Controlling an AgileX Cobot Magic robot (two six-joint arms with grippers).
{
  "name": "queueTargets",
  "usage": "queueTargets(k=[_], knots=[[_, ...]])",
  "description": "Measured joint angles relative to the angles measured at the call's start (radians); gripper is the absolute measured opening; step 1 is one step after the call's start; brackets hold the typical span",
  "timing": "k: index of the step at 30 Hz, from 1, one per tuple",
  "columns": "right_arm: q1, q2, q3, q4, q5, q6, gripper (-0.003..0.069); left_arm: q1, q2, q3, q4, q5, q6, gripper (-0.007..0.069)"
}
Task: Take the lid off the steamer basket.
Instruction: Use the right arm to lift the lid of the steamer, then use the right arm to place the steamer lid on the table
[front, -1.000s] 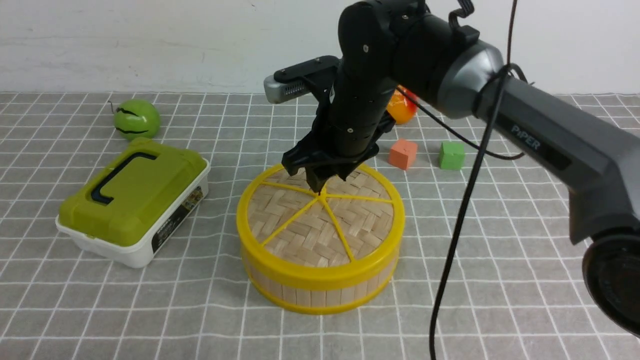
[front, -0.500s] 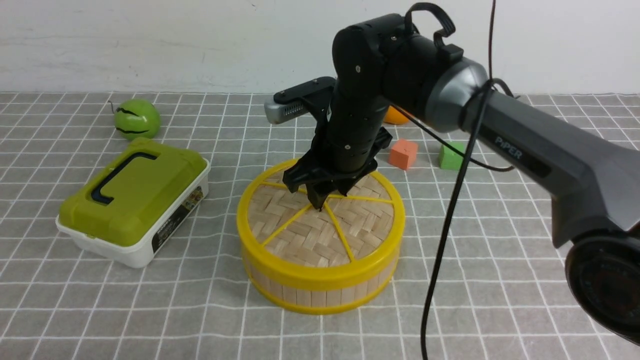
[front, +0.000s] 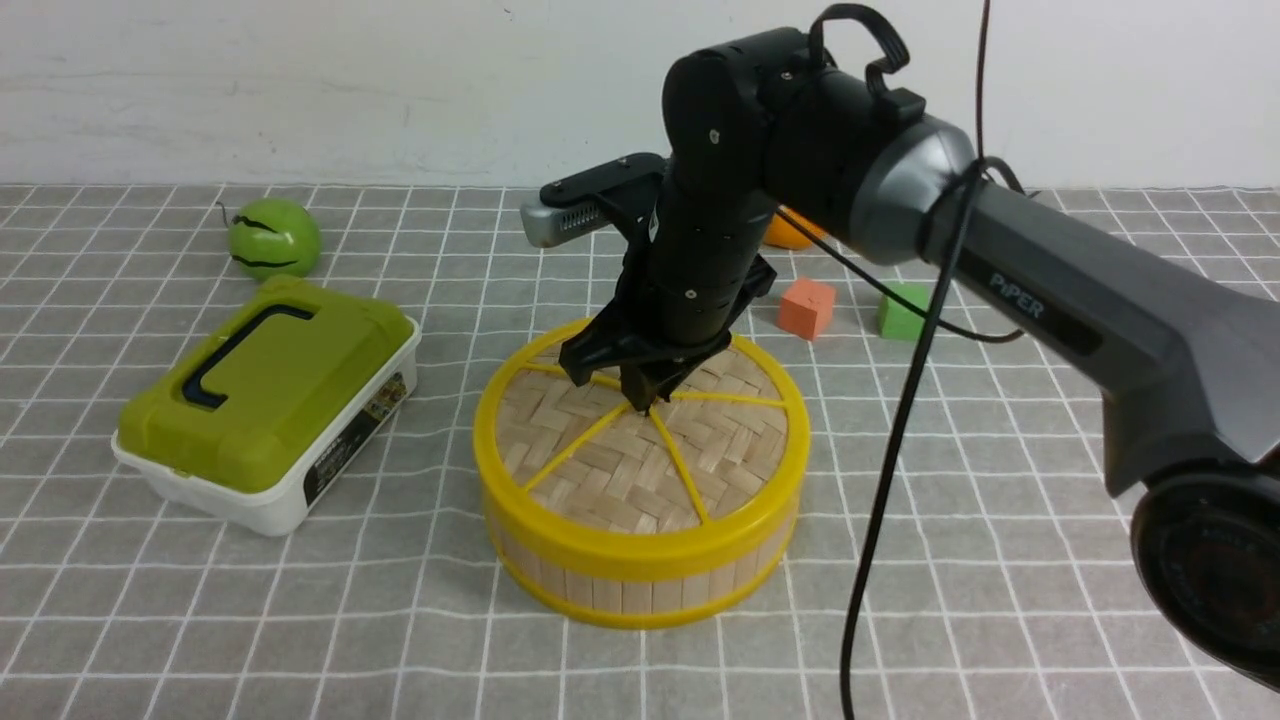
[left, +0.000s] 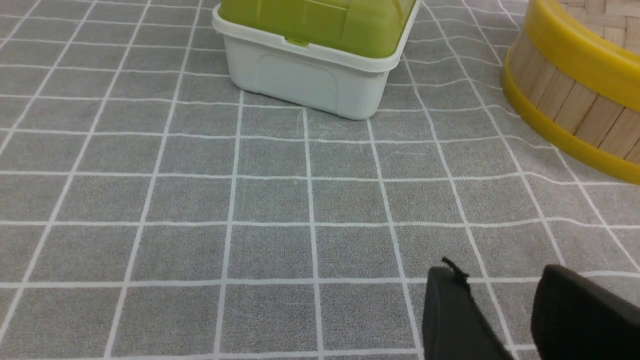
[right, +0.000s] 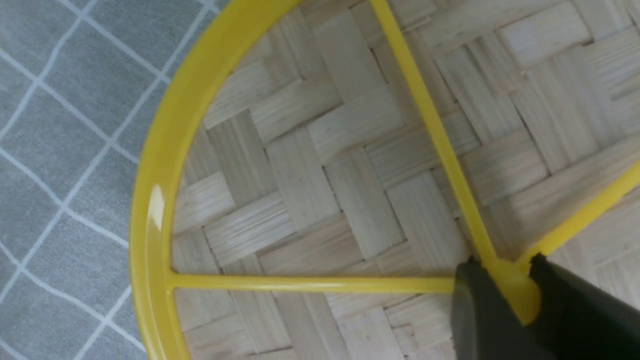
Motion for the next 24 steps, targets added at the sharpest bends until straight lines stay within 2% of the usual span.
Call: queueTargets(k=[9,17,20,24], knots=[[0.000,-0.053,-0.002,-0.020,0.015,-0.022,0.0083,0.000,0.000,0.000,0.000,0.000,0.000,0.0239],[-0.027,-0.330,-0.001,-0.138,0.013,-0.035,0.0083,0.000,0.000,0.000,0.000,0.000,0.000,0.0239],[-0.097,-0.461,0.079,-0.153,0.015,-0.037,0.0083,0.000,0.000,0.000,-0.001,0.000,0.000,0.0239],[-0.272,-0.662,0.332,-0.173,0.017,-0.067,0.0083,0.000,0.000,0.000,-0.003,0.000,0.000,0.0239]])
